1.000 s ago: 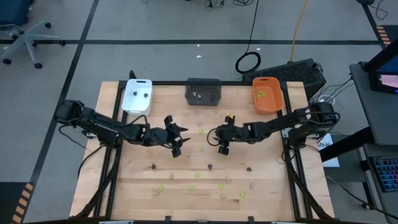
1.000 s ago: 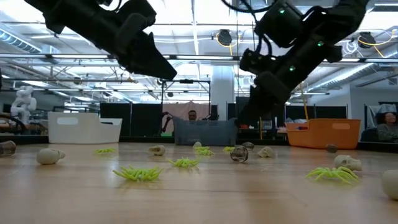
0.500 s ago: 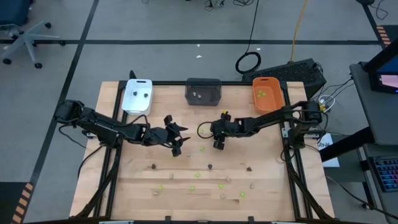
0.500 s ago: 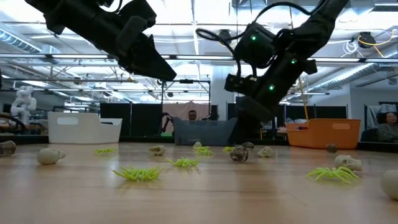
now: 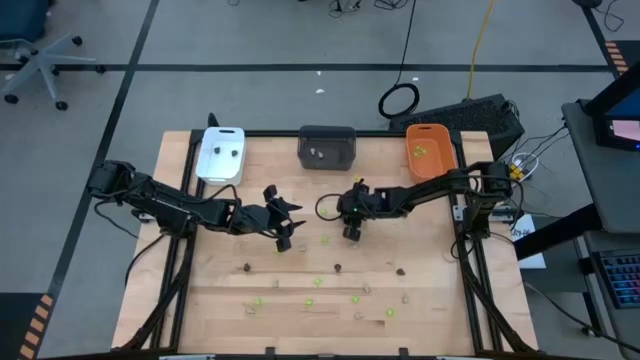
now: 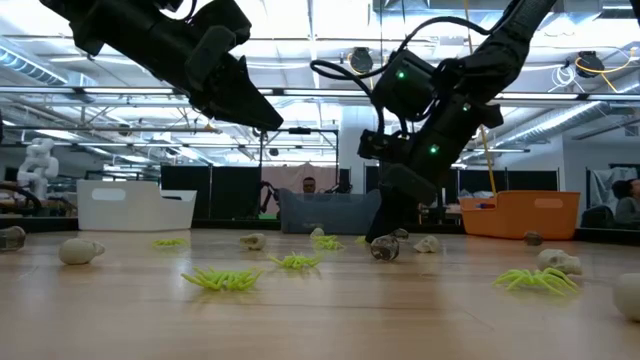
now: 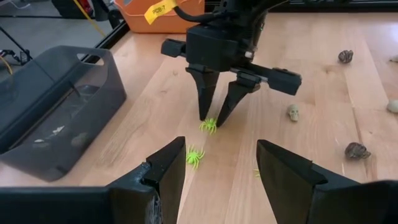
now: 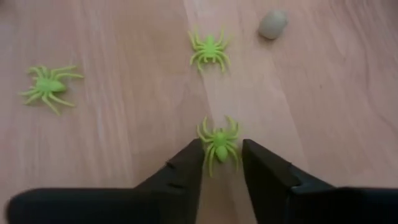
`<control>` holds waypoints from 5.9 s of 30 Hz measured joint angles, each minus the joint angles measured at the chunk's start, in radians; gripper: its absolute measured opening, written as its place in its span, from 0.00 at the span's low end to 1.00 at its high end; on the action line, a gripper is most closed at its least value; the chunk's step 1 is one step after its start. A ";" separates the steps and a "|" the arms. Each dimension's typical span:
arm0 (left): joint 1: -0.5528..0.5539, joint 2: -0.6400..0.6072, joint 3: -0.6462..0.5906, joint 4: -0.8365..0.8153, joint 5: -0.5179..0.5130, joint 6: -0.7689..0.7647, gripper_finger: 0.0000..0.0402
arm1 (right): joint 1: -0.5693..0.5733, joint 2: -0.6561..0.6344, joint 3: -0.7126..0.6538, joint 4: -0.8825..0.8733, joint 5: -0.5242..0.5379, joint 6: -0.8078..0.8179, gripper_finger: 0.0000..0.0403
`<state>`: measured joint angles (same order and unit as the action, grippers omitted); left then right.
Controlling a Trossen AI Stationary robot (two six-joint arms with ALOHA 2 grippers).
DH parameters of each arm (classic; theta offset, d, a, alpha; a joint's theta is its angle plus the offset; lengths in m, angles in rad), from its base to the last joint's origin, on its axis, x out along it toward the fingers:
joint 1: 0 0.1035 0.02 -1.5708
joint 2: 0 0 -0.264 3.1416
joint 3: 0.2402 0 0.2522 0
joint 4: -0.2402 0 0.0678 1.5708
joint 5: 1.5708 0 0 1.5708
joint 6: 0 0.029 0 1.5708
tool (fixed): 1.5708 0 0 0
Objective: Sort Halloween decoration
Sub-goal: Put the green toy spider into the orange bin
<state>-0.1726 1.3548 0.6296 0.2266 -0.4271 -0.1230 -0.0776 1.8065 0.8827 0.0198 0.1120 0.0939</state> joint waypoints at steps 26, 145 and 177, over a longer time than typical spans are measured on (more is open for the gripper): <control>0.000 0.000 0.000 -0.019 0.006 0.000 0.49 | 0.090 -0.184 -0.006 -0.036 -0.045 -0.097 0.00; -0.018 0.000 0.000 -0.024 0.004 0.078 0.49 | -0.240 -0.683 -0.152 -0.264 0.356 0.128 0.00; -0.018 0.000 0.000 0.056 0.034 0.077 0.49 | -0.761 -0.677 -0.152 -0.691 0.363 0.106 0.00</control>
<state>-0.1902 1.3552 0.6300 0.2825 -0.3927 -0.0463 -0.8387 1.1290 0.7307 -0.6717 0.4753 0.1997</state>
